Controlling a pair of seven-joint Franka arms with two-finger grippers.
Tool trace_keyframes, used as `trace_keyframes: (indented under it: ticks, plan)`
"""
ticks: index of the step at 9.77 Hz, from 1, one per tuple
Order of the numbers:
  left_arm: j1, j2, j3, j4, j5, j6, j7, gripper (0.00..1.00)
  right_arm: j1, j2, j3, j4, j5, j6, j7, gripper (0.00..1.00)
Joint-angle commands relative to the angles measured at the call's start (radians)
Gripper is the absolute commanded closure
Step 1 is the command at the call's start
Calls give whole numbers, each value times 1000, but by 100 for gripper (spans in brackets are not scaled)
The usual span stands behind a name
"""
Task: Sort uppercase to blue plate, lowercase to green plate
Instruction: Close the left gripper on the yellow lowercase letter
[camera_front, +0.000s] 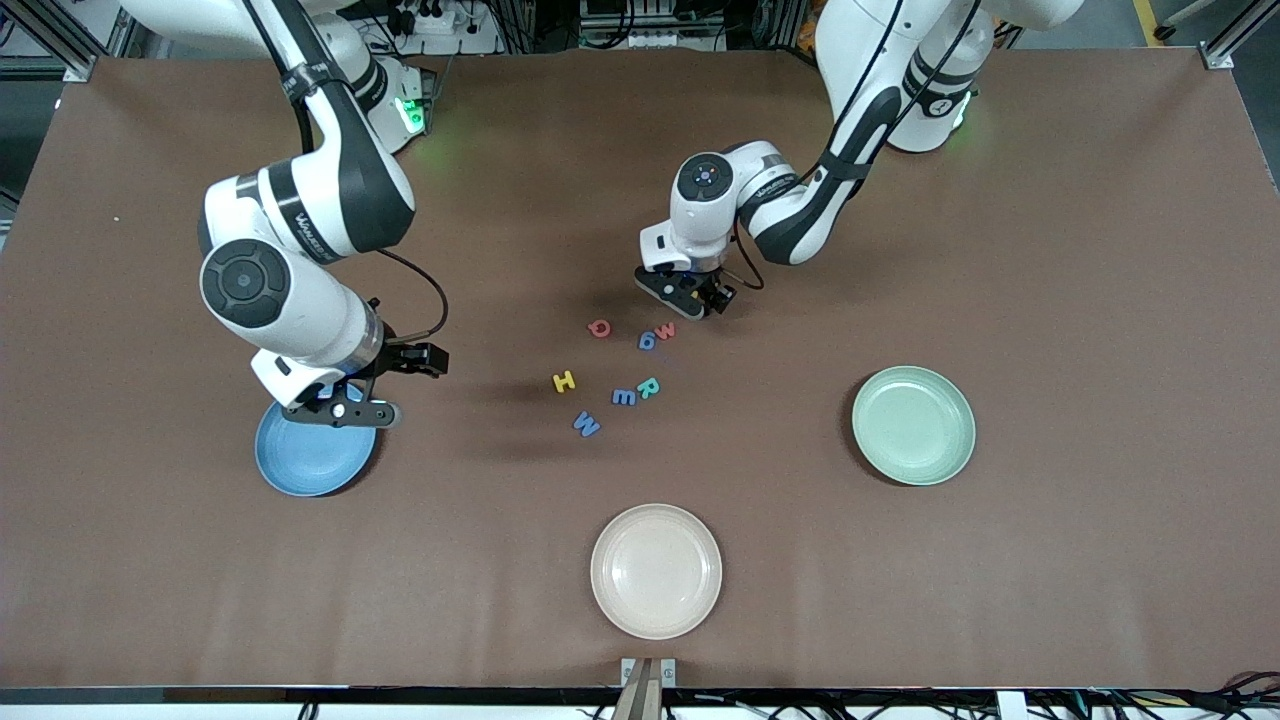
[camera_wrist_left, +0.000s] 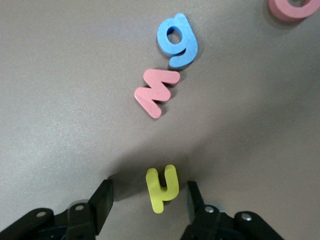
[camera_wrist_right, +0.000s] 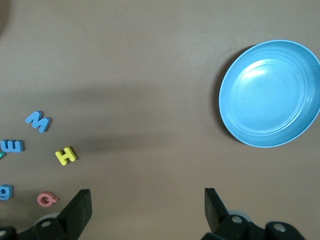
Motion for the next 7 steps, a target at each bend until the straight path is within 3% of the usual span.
trace_keyframes:
  ticks: [1, 2, 7]
  plan:
    - [4, -11, 0, -7, 26, 11, 0, 41, -5, -4, 5, 2, 3, 0, 12, 0]
    - [5, -11, 0, 0, 26, 9, -3, 47, -5, -4, 5, 0, 3, 0, 12, 0]
    - [8, -7, 2, 26, 24, 1, -3, 51, -6, -4, 5, 2, 3, -3, 12, 0]
